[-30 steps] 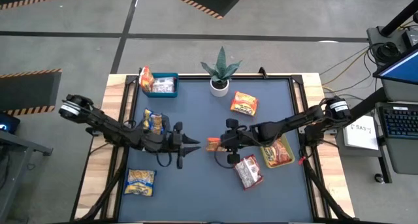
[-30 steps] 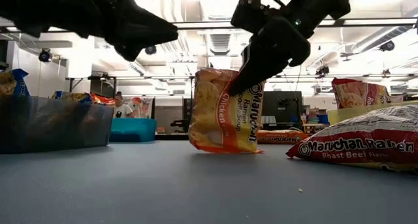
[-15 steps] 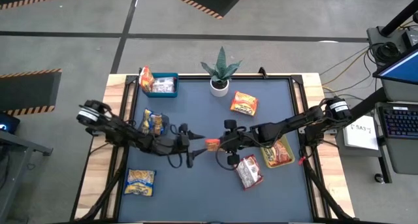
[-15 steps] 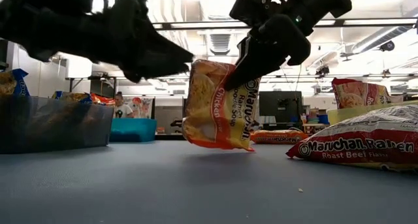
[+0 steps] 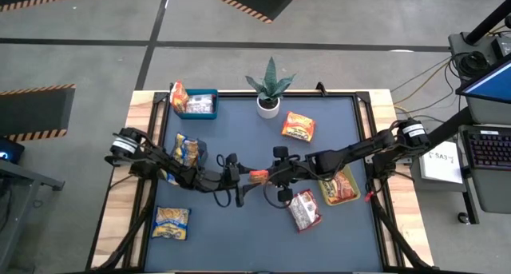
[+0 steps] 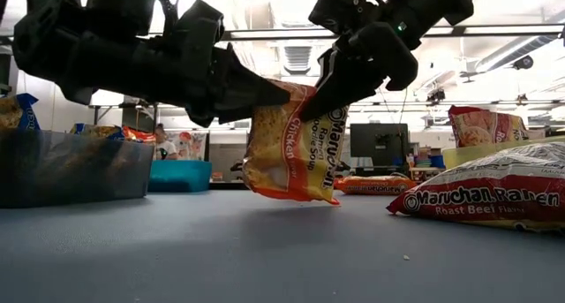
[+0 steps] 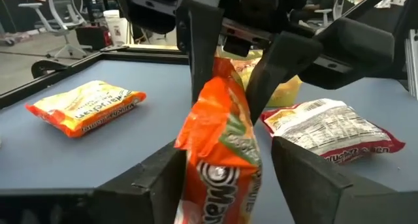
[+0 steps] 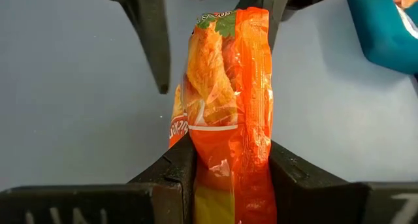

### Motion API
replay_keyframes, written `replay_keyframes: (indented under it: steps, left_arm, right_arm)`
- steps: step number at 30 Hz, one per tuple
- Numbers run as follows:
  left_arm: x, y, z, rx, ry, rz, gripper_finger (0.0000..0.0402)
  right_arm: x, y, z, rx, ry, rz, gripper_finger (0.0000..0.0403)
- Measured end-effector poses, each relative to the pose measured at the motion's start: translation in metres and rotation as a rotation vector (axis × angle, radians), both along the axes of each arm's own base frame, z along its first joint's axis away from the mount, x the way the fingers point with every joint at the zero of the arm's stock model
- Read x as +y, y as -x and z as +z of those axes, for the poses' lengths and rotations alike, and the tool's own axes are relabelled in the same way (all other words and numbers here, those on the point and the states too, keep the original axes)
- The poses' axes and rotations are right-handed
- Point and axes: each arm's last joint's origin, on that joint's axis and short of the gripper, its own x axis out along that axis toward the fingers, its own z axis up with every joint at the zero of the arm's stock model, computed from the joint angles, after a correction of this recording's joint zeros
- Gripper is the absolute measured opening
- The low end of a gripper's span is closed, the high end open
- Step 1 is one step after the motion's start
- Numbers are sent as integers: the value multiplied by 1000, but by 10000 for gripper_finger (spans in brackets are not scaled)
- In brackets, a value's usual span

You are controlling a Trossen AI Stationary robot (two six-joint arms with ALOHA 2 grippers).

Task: Sort Maruchan noodles
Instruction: Put the orange noodle pack into the blue bin

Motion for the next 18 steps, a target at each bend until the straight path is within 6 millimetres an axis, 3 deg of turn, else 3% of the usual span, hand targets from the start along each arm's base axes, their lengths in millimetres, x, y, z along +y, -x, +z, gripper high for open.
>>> replay_keyframes:
  steps: [10, 18]
  left_arm:
    - [0, 1, -2, 11, -9, 5, 94]
    - [1, 1, -1, 10, -10, 11, 87]
  right_arm:
    - [0, 0, 0, 4, 6, 12, 118]
    - [0, 2, 5, -13, 7, 7, 166]
